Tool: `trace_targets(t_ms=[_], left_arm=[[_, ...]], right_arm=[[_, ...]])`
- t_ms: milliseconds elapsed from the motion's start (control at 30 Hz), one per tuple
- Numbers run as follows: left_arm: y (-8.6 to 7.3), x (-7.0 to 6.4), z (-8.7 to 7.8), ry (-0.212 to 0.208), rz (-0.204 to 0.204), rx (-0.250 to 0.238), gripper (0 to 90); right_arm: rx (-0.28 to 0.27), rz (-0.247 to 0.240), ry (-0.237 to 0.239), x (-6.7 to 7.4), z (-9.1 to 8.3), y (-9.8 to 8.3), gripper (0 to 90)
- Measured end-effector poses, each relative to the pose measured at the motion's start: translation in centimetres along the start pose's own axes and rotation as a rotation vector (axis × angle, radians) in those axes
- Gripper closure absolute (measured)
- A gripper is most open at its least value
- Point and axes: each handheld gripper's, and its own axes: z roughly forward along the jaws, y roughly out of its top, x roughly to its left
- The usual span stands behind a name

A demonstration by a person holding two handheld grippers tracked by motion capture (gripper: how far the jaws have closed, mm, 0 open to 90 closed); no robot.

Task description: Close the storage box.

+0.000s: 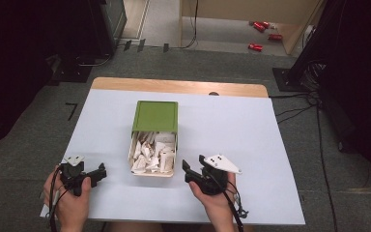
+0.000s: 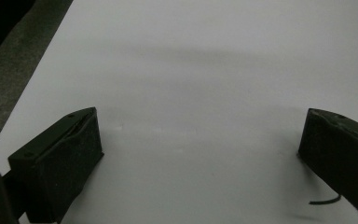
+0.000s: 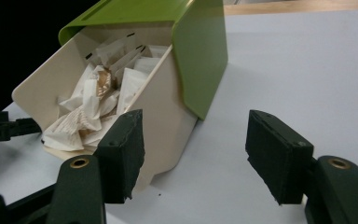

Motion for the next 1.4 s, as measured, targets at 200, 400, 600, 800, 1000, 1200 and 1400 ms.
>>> trace_targets(t_ms=[200,400,600,800,1000,1200,1400], left_arm=[[0.0,0.0,0.0,0.0,0.0,0.0,0.0],[0.0,0.0,0.0,0.0,0.0,0.0,0.0],[0.0,0.0,0.0,-0.001,-0.002,-0.001,0.0],[0.0,0.0,0.0,-0.001,-0.002,-0.001,0.0],[0.0,0.0,0.0,-0.001,-0.002,-0.001,0.0],[0.0,0.0,0.0,0.0,-0.002,-0.002,0.0],[0.0,0.0,0.0,-0.001,-0.002,-0.002,0.0]], right_arm=[[0.02,-0.006,0.03,1.0,0.3,-0.5,37.7],[0.041,-0.013,0.05,2.1,0.9,-1.2,38.4],[0.068,-0.02,0.051,2.6,1.9,-2.0,39.9],[0.086,-0.027,0.066,3.0,2.9,-3.4,36.7],[0.122,-0.029,0.049,3.1,4.1,-4.9,35.6],[0.136,-0.034,0.047,3.3,4.8,-5.6,35.6],[0.141,-0.039,0.043,3.5,5.2,-5.8,36.0]])
